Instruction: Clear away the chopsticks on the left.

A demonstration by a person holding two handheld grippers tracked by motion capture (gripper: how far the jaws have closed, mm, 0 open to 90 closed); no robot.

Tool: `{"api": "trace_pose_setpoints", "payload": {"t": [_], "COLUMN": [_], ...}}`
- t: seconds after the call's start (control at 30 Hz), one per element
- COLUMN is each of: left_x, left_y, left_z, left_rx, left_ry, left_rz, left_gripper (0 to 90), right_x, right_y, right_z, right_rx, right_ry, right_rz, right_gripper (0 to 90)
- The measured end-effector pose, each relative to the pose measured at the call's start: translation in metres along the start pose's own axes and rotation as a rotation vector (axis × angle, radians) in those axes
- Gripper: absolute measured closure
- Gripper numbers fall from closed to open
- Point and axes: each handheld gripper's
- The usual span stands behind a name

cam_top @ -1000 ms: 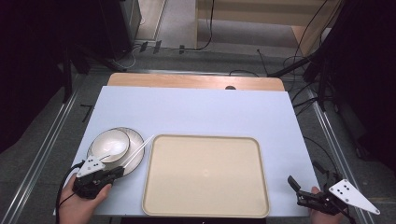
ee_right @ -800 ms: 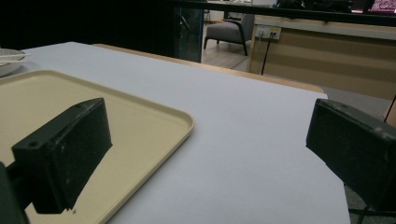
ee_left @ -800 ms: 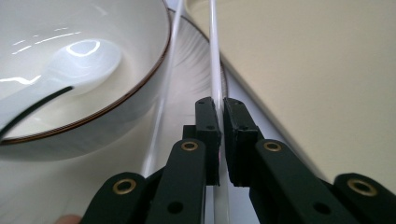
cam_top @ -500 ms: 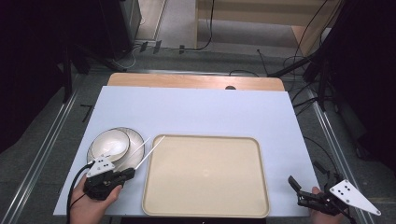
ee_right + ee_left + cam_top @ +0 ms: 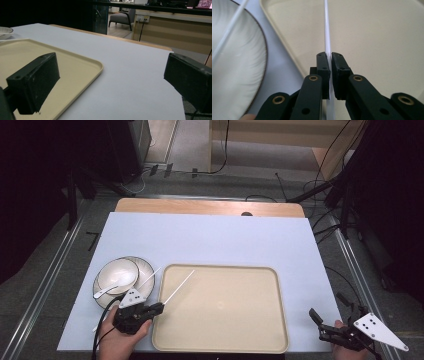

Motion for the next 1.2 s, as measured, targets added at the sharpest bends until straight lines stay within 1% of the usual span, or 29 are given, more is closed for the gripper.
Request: {"api": "trace_pose_setpoints", "payload": {"t": [0.03,0.17,0.43,0.5,0.67,0.83,0.93,1.2], "left_x": [-0.003,-0.012,-0.023,-0.024,-0.026,-0.028,-0.028,-0.028], "left_y": [0.001,0.002,0.002,0.001,0.000,-0.002,-0.004,-0.006], "left_z": [0.002,0.010,0.022,0.023,0.027,0.031,0.032,0.032], "left_rx": [0.003,0.015,0.031,0.032,0.025,0.038,0.026,0.013], "left_ry": [0.001,-0.022,-0.044,-0.049,-0.052,-0.044,-0.031,-0.033], "left_rz": [0.001,-0.011,-0.042,-0.056,-0.076,-0.071,-0.069,-0.070], "left_gripper": [86.2,86.2,86.2,86.1,86.1,86.0,85.8,84.0], "right_x": [0.000,0.000,-0.001,-0.001,-0.001,-0.001,-0.002,-0.002], "right_y": [0.000,0.000,-0.001,-0.001,-0.001,-0.001,-0.001,-0.001], "right_z": [0.000,0.000,-0.001,-0.001,0.000,0.000,0.000,0.000], "right_rx": [-0.001,-0.003,-0.004,-0.005,-0.002,-0.001,-0.006,-0.005], "right_ry": [-0.001,-0.003,-0.004,-0.004,-0.002,-0.002,-0.004,-0.002], "right_rz": [0.001,0.004,0.002,0.004,0.004,0.003,0.005,0.005], "right_gripper": [0.2,0.2,0.2,0.2,0.2,0.2,0.2,0.2]}}
Point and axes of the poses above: each handheld gripper's, and its own axes: z roughly forward along the jaws, y roughly out of its top, x roughly to its left, and after that the axes turned 14 degrees about y, right-handed
